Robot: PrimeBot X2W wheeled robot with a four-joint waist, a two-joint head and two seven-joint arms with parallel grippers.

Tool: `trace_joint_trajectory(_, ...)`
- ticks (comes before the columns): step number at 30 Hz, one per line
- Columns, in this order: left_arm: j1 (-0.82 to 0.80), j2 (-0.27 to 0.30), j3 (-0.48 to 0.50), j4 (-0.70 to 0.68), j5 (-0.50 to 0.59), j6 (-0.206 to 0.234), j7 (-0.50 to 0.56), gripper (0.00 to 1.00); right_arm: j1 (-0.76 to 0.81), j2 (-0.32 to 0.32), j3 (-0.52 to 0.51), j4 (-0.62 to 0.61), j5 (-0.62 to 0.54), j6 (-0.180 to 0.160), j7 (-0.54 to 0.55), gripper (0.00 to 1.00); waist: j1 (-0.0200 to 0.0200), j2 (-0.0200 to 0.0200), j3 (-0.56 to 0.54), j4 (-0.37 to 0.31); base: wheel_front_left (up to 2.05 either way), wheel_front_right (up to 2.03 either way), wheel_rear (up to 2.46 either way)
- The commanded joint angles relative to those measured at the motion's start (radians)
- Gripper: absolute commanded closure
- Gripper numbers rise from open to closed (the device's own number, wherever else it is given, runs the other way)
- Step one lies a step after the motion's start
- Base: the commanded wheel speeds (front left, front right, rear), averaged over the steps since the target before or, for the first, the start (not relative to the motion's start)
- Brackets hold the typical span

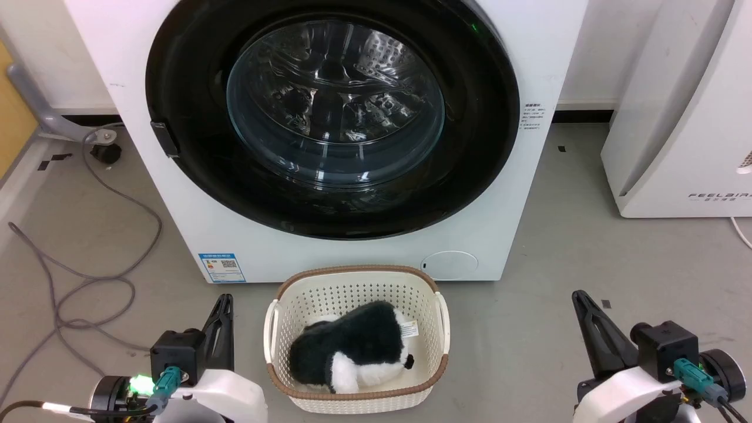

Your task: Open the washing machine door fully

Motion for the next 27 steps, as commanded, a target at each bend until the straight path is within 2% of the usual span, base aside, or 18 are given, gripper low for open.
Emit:
trace_joint_trajectory(1, -0.015, 0.0, -0.001, -0.005, 0.003, 0.003, 0.0, 1.0, -0.012, 0.001, 0.0, 0.002, 0.0, 0.0, 0.0, 1.0, 0.0, 0.0, 0.0, 0.0, 0.0, 0.0, 0.0)
trace_joint_trajectory(2, -0.015, 0.0, -0.001, -0.005, 0.003, 0.003, 0.0, 1.0, -0.012, 0.001, 0.0, 0.002, 0.0, 0.0, 0.0, 1.0, 0.0, 0.0, 0.0, 0.0, 0.0, 0.0, 0.0)
trace_joint_trajectory(3, 0.0, 0.0, 0.0, 0.0, 0.0, 0.0, 0.0, 0.0, 0.0, 0.0, 0.0, 0.0, 0.0, 0.0, 0.0, 0.0, 0.0, 0.0, 0.0, 0.0, 0.0, 0.0, 0.0)
trace_joint_trajectory(4, 0.001, 0.0, 0.0, 0.0, 0.0, 0.0, -0.001, 1.0, 0.0, 0.0, -0.001, 0.0, 0.0, 0.0, -0.001, 1.0, 0.0, 0.0, 0.0, 0.0, 0.0, 0.0, 0.0)
trace_joint_trajectory(5, 0.001, 0.0, 0.0, 0.001, 0.0, 0.0, -0.001, 0.0, 0.0, 0.0, 0.0, 0.0, 0.001, 0.0, -0.001, 0.0, 0.0, 0.0, 0.0, 0.0, 0.0, 0.0, 0.0)
trace_joint_trajectory(21, -0.009, 0.0, -0.013, -0.004, -0.008, 0.031, -0.033, 0.0, 0.0, 0.0, -0.017, -0.016, 0.102, 0.0, -0.033, 0.0, 0.0, 0.0, 0.005, 0.0, 0.0, 0.0, 0.0)
trace_joint_trajectory(22, -0.009, 0.0, -0.014, -0.005, -0.008, 0.032, -0.035, 0.0, 0.0, 0.0, -0.017, -0.017, 0.112, 0.0, -0.035, 0.09, 0.0, 0.0, 0.006, 0.001, 0.0, 0.0, 0.0)
trace_joint_trajectory(23, -0.01, 0.0, -0.014, -0.005, -0.009, 0.034, -0.037, 0.0, -0.001, 0.0, -0.018, -0.018, 0.124, 0.0, -0.037, 0.61, 0.0, 0.0, 0.006, 0.001, 0.0, 0.0, 0.0)
trace_joint_trajectory(24, -0.011, 0.0, -0.015, -0.006, -0.009, 0.036, -0.039, 0.0, -0.001, 0.0, -0.019, -0.018, 0.139, 0.0, -0.039, 1.0, 0.0, 0.0, 0.007, 0.001, 0.0, 0.0, 0.0)
trace_joint_trajectory(27, -0.012, 0.0, -0.017, -0.008, -0.011, 0.042, -0.046, 0.0, -0.004, 0.0, -0.022, -0.016, 0.195, 0.0, -0.046, 1.0, 0.0, 0.0, 0.009, 0.001, 0.0, 0.0, 0.0)
